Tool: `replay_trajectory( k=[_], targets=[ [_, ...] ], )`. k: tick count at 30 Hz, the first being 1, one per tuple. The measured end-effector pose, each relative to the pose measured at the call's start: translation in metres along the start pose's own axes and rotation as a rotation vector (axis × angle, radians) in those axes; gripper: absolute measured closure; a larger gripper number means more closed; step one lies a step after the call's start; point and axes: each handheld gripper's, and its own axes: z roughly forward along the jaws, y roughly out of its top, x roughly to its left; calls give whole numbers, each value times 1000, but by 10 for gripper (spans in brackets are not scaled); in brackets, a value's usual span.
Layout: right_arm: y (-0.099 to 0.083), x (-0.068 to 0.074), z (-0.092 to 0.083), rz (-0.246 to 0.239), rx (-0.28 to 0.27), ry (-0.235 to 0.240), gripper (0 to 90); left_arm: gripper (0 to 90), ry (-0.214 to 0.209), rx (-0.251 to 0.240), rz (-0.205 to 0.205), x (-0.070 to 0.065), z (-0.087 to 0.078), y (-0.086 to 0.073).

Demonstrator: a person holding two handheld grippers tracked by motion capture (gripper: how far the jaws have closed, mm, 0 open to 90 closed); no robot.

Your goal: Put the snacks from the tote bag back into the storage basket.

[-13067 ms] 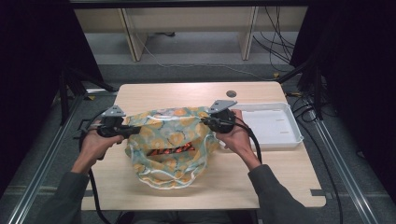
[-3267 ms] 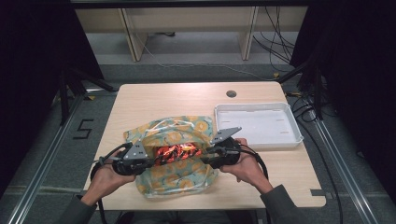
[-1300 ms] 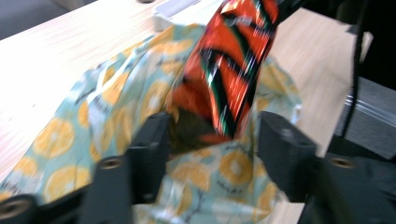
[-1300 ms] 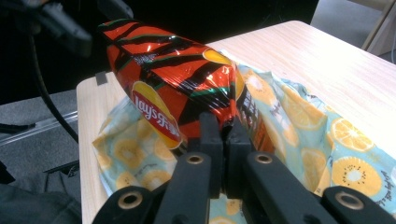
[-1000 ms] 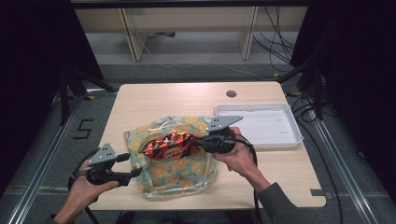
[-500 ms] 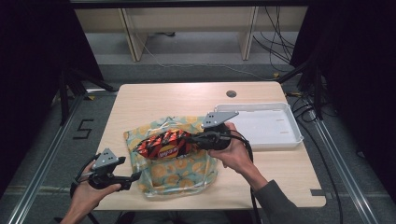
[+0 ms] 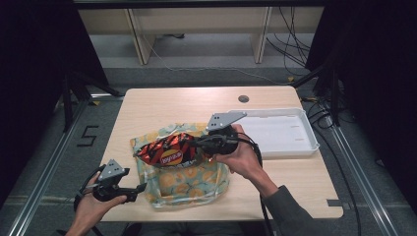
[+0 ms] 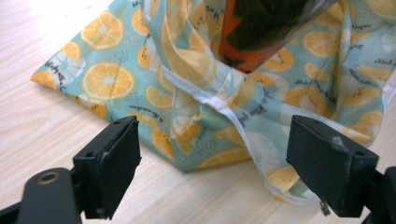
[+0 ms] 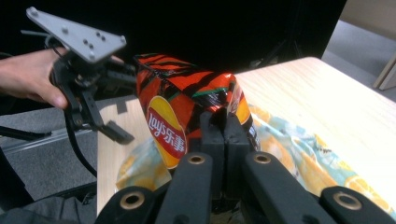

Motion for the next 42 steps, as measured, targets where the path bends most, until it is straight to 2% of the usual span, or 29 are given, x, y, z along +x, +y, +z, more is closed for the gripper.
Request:
replay_trajectory(
  k=[2, 3, 4, 7, 8, 9, 10, 11, 12, 13, 15, 17, 19, 20, 22, 23, 24, 25, 26, 28, 31, 32, 33, 35, 36, 38, 41, 42],
  targets=[
    [5, 3, -2, -2, 4, 7, 900, 169, -6, 9, 1, 2, 0, -2],
    [7, 4, -1, -5, -12, 1, 900, 169, 1, 19, -6, 2, -1, -2],
    [9, 5, -2, -12, -7, 6, 900, 170, 7, 10, 0, 2, -1, -3],
    [15, 7, -3, -15, -14, 21, 900, 169, 17, 13, -34, 2, 0, -4],
    [17, 8, -3, -6, -33, 18, 900, 169, 19, 26, -14, 4, -1, -5],
    [19, 7, -4, -10, -28, 35, 900, 169, 14, 18, -15, 5, -1, -5],
    [20, 9, -4, -10, -47, 26, 900, 170, 14, 32, -23, 5, -1, -4],
    [22, 9, -5, -14, -37, 41, 900, 170, 19, 36, -22, 6, -2, -5],
    [24, 11, -6, -13, -39, 48, 900, 169, 23, 18, -29, 5, -1, -5],
    [26, 12, -5, -21, -58, 42, 900, 170, 18, 27, -27, 6, -1, -5],
    [30, 14, -8, -21, -58, 58, 900, 169, 30, 16, -55, 5, 1, -7],
    [35, 16, -10, -19, -62, 65, 900, 169, 29, 34, -50, 7, 0, -6],
    [40, 17, -12, -26, -61, 71, 900, 169, 33, 18, -55, 7, 0, -7],
    [42, 18, -12, -24, -67, 69, 900, 169, 38, 34, -51, 8, -1, -7],
    [46, 18, -15, -27, -61, 76, 900, 169, 41, 33, -58, 9, -2, -8],
    [47, 19, -15, -24, -67, 73, 900, 169, 42, 29, -49, 10, -2, -8],
    [49, 19, -17, -22, -67, 76, 900, 169, 36, 27, -62, 11, -2, -9],
    [51, 18, -18, -28, -67, 81, 900, 169, 39, 35, -52, 12, -3, -9],
    [52, 18, -20, -27, -65, 78, 900, 169, 38, 28, -66, 12, -2, -10],
    [55, 18, -24, -26, -77, 75, 900, 169, 44, 43, -63, 13, -3, -10],
    [61, 15, -33, -25, -80, 69, 900, 169, 44, 37, -70, 14, -2, -11],
    [63, 13, -36, -25, -85, 63, 900, 169, 42, 57, -41, 16, -4, -11],
    [65, 12, -39, -26, -88, 59, 900, 169, 46, 29, -58, 15, -2, -11],
    [69, 7, -45, -21, -89, 40, 900, 169, 48, 28, -58, 16, -1, -11],
    [71, 6, -48, -15, -90, 37, 900, 170, 49, 38, -74, 15, -2, -11],
    [74, 1, -53, -18, -92, 28, 900, 170, 62, 59, -60, 17, -2, -11],
    [79, -5, -63, -19, -95, 2, 900, 171, 67, 55, -65, 18, -2, -12],
    [81, -7, -68, -19, -94, -17, 900, 170, 71, 63, -53, 19, -3, -12]
  ],
)
